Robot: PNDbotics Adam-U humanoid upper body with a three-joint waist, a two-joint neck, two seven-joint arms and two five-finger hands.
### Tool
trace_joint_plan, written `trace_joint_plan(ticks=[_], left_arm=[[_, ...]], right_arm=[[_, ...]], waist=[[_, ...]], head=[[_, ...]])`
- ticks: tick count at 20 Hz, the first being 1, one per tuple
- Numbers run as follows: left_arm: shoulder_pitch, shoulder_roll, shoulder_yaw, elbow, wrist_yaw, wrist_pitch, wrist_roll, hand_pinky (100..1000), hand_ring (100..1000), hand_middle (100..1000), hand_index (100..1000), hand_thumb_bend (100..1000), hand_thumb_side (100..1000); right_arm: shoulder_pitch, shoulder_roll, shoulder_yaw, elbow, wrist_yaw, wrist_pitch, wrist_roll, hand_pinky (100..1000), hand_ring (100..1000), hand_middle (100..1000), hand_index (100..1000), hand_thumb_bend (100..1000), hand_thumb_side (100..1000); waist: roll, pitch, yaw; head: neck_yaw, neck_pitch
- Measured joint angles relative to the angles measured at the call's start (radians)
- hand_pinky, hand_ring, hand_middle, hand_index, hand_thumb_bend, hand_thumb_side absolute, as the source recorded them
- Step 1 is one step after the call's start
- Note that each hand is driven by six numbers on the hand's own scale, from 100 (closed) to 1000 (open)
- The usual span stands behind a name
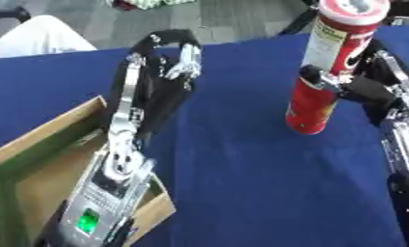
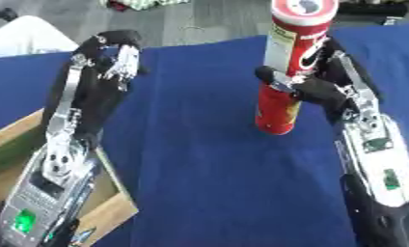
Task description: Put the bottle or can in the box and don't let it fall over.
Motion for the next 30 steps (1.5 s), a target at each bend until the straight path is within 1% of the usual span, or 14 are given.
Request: trace_joint_plan(ticks=[8,20,25,28,29,30], left_arm=[[-0.008,0.0,0.013,0.02,0.0,-0.012,-0.005,808,528,733,691,100,516],[-0.018,-0.001,0.033,0.029,-0.009,-0.023,-0.008,808,528,729,687,100,520],[-0.024,-0.001,0.04,0.033,-0.01,-0.026,-0.011,808,528,724,682,100,519],[-0.024,-0.001,0.043,0.038,-0.011,-0.029,-0.014,808,528,724,682,100,519],[-0.024,-0.002,0.043,0.038,-0.012,-0.029,-0.014,809,528,721,679,100,516],[-0.024,-0.002,0.044,0.038,-0.012,-0.03,-0.015,809,528,721,678,100,515]], right_arm=[[-0.025,0.0,0.0,0.031,-0.01,-0.01,0.017,1000,1000,1000,1000,729,137],[-0.055,0.0,0.0,0.058,-0.022,-0.009,0.01,1000,1000,1000,1000,743,151],[-0.067,0.0,0.001,0.066,-0.029,-0.006,0.004,1000,1000,1000,1000,719,127],[-0.071,0.0,0.001,0.068,-0.031,-0.005,0.003,1000,1000,1000,1000,719,127],[-0.071,0.0,0.001,0.068,-0.032,-0.005,0.003,1000,1000,1000,1000,682,100],[-0.071,0.0,0.001,0.068,-0.033,-0.004,0.004,1000,1000,1000,1000,672,100]], waist=[[0.0,0.003,0.0],[0.0,0.013,0.003],[0.0,0.018,0.006],[-0.001,0.018,0.007],[-0.001,0.019,0.007],[-0.001,0.019,0.007]], head=[[0.0,-0.001],[0.0,-0.009],[0.0,-0.011],[0.0,-0.013],[0.0,-0.013],[0.0,-0.013]])
